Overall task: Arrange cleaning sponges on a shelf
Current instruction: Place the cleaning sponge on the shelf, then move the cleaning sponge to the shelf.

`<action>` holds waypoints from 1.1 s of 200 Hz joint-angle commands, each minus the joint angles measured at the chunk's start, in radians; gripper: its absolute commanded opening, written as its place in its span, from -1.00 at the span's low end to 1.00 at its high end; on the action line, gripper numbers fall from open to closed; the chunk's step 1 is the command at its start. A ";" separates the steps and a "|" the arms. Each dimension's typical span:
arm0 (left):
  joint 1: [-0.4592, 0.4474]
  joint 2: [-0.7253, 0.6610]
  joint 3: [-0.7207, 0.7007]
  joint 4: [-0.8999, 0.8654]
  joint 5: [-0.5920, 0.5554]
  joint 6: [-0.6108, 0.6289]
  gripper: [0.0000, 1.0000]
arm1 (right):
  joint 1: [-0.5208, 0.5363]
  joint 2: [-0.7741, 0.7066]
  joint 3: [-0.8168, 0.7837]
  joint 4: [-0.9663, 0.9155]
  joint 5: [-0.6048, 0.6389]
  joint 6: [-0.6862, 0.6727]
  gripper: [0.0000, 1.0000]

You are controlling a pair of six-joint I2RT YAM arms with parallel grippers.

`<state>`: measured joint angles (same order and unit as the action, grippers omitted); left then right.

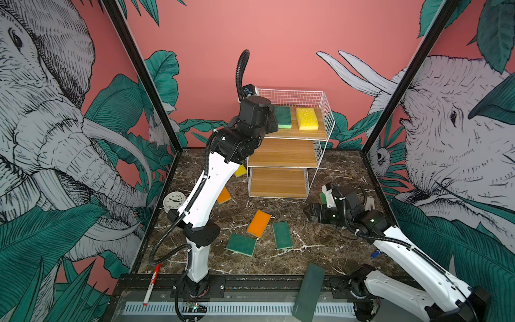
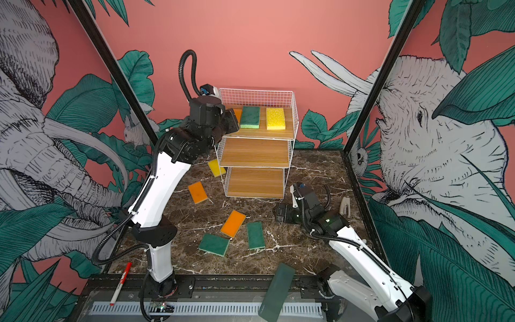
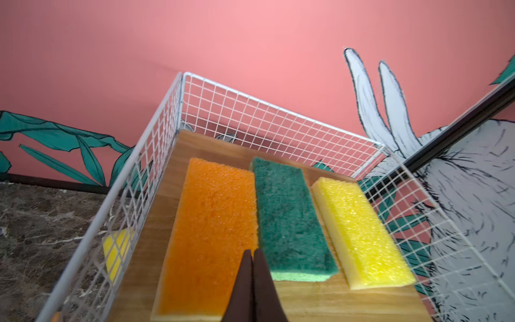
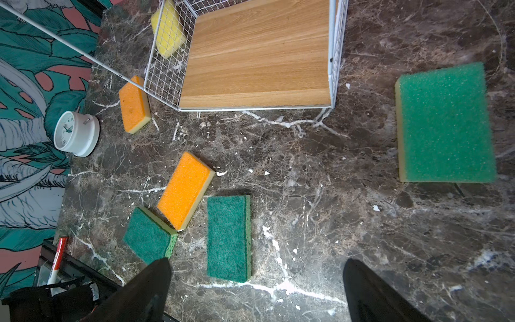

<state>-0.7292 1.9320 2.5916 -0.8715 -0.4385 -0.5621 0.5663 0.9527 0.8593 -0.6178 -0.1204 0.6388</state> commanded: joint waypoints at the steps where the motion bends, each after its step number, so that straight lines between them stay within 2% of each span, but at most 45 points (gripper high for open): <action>1: 0.005 -0.021 -0.010 -0.009 0.044 -0.030 -1.00 | -0.004 0.019 0.025 -0.005 -0.005 -0.018 0.97; 76: 0.013 0.033 -0.033 0.089 0.155 -0.053 -1.00 | -0.004 0.032 0.021 0.001 -0.004 -0.022 0.97; 134: 0.012 0.012 -0.078 0.069 0.064 -0.083 -1.00 | -0.005 0.027 0.008 0.005 -0.005 -0.025 0.98; 176: 0.012 0.006 -0.104 0.080 0.039 -0.097 -1.00 | -0.004 0.028 0.009 0.011 -0.009 -0.025 0.98; 220: 0.013 -0.054 -0.214 0.191 0.042 -0.099 -1.00 | -0.004 0.021 0.009 0.009 -0.008 -0.026 0.98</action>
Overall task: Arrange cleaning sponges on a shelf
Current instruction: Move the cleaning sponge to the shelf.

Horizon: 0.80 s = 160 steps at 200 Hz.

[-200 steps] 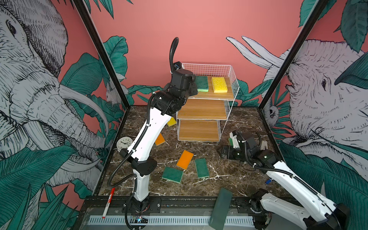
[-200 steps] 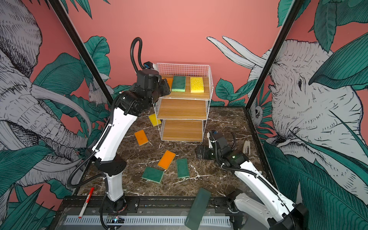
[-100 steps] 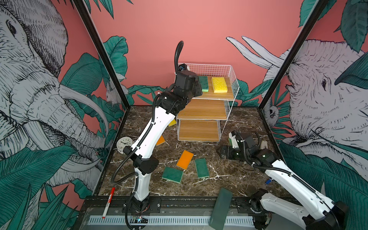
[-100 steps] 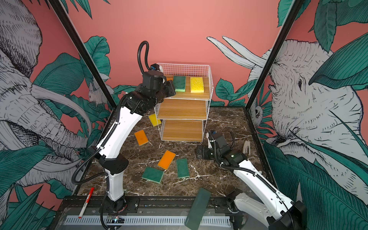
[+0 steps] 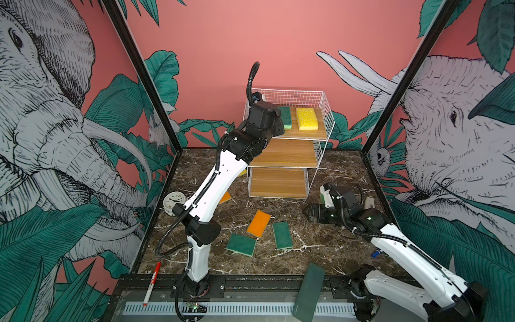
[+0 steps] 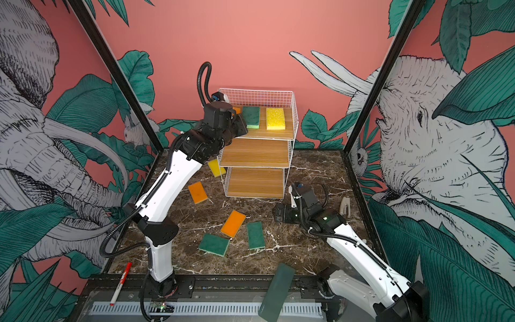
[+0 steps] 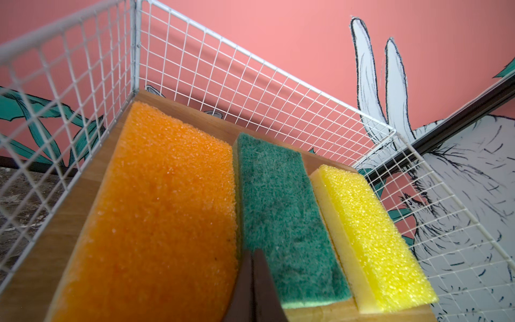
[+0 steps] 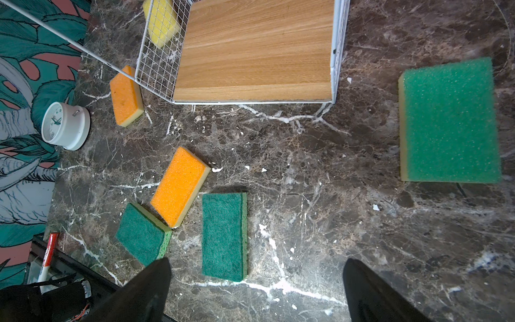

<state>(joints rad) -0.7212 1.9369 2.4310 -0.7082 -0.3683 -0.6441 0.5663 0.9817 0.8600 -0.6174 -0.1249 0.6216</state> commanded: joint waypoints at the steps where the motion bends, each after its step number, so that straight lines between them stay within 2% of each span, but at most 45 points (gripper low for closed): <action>1: 0.004 -0.060 -0.055 0.029 -0.028 -0.018 -1.00 | -0.005 -0.008 0.008 0.008 -0.003 -0.009 0.98; 50: 0.004 -0.115 -0.114 0.160 0.031 -0.006 -1.00 | -0.005 -0.003 0.014 -0.010 0.017 -0.032 0.98; 107: 0.005 -0.174 -0.186 0.160 -0.048 -0.014 -1.00 | -0.005 0.003 0.014 0.002 0.012 -0.031 0.98; 160: 0.005 -0.121 -0.132 0.096 -0.031 -0.031 -1.00 | -0.005 -0.003 0.014 -0.004 0.010 -0.026 0.98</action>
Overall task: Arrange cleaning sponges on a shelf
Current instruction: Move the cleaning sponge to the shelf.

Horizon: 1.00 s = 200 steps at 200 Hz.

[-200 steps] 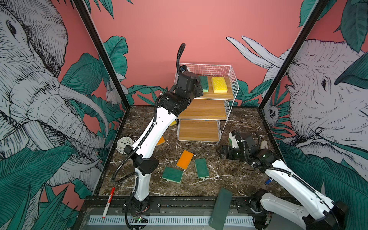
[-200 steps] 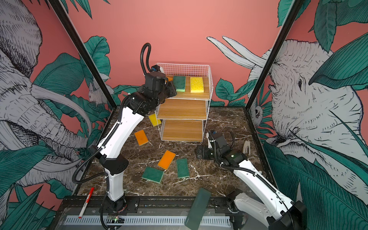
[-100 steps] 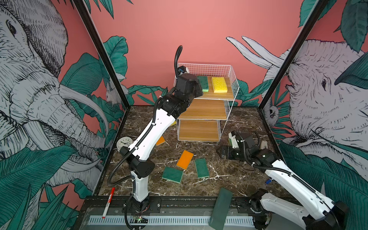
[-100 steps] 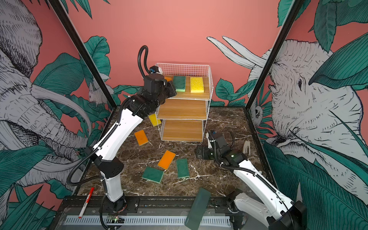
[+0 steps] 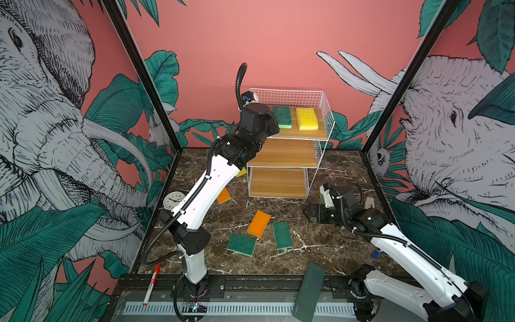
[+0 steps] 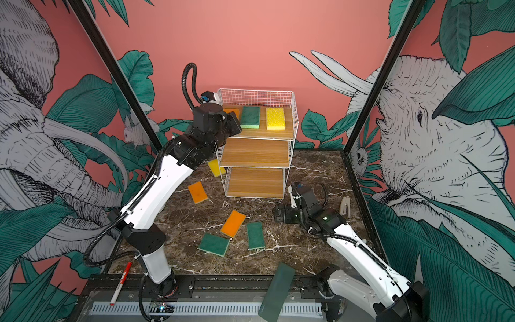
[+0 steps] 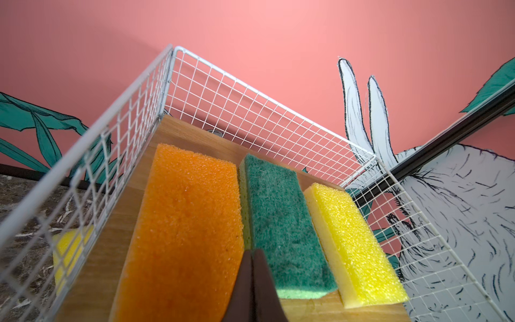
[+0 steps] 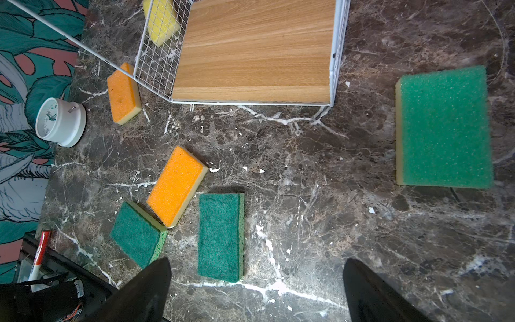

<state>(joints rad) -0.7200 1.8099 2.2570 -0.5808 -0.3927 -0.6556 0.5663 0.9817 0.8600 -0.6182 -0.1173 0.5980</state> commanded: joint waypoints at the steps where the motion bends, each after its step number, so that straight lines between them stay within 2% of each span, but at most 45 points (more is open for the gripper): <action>1: 0.004 0.008 0.043 -0.032 -0.006 -0.020 -1.00 | -0.005 -0.003 0.014 -0.004 0.004 -0.003 0.98; 73: 0.004 0.034 0.058 -0.101 -0.061 -0.052 -1.00 | -0.005 0.000 0.014 0.006 -0.003 0.000 0.98; 140: 0.006 0.041 0.028 -0.051 -0.137 -0.059 -1.00 | -0.006 0.003 0.014 0.008 -0.002 -0.004 0.98; 200: 0.013 0.070 0.035 -0.015 -0.148 -0.070 -1.00 | -0.005 0.005 0.011 0.004 0.002 -0.008 0.98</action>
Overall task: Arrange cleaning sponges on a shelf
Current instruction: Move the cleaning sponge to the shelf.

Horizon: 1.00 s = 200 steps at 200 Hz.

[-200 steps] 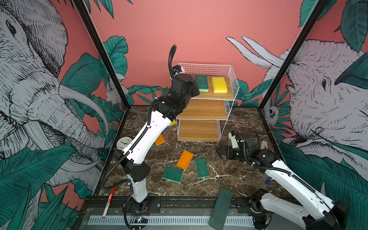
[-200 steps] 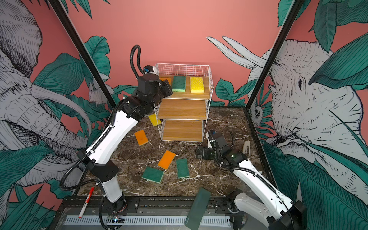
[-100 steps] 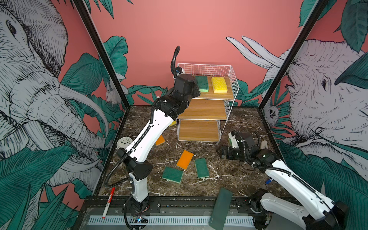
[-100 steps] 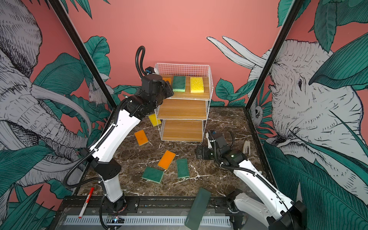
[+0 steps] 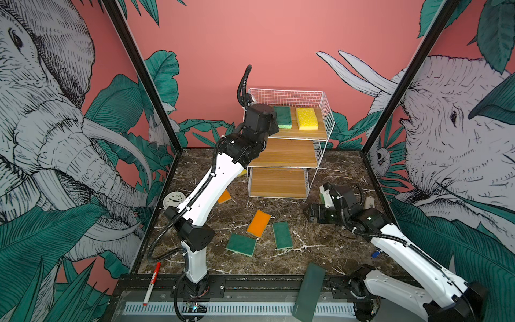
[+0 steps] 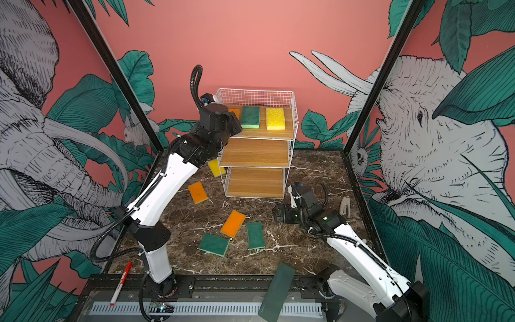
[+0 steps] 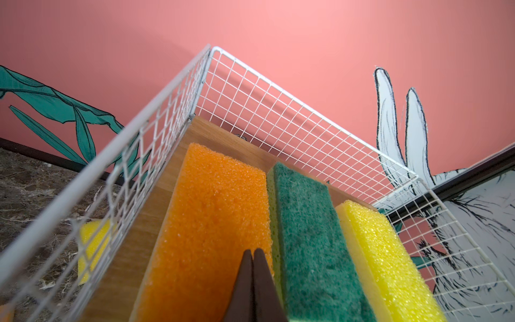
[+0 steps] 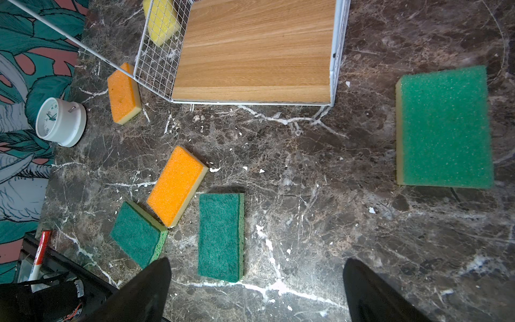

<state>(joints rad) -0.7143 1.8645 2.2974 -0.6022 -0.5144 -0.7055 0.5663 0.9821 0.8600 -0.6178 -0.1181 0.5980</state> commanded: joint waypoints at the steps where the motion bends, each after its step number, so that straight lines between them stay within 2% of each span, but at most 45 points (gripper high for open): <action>1: 0.007 0.017 -0.005 0.008 -0.027 -0.021 -1.00 | -0.005 0.005 0.011 0.003 0.003 -0.008 0.98; 115: 0.007 0.039 0.004 0.050 -0.085 -0.017 -1.00 | -0.005 0.009 0.015 0.005 0.002 -0.012 0.98; 166: 0.007 0.017 0.009 0.061 0.018 0.000 -1.00 | -0.004 0.009 0.026 -0.007 0.005 -0.019 0.98; 200: 0.007 -0.051 -0.017 0.067 0.052 0.037 -1.00 | -0.005 -0.003 0.032 -0.013 0.008 -0.018 0.97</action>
<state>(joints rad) -0.7101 1.8847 2.2974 -0.5354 -0.4992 -0.6991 0.5663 0.9920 0.8600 -0.6182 -0.1173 0.5934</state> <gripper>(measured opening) 0.042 0.988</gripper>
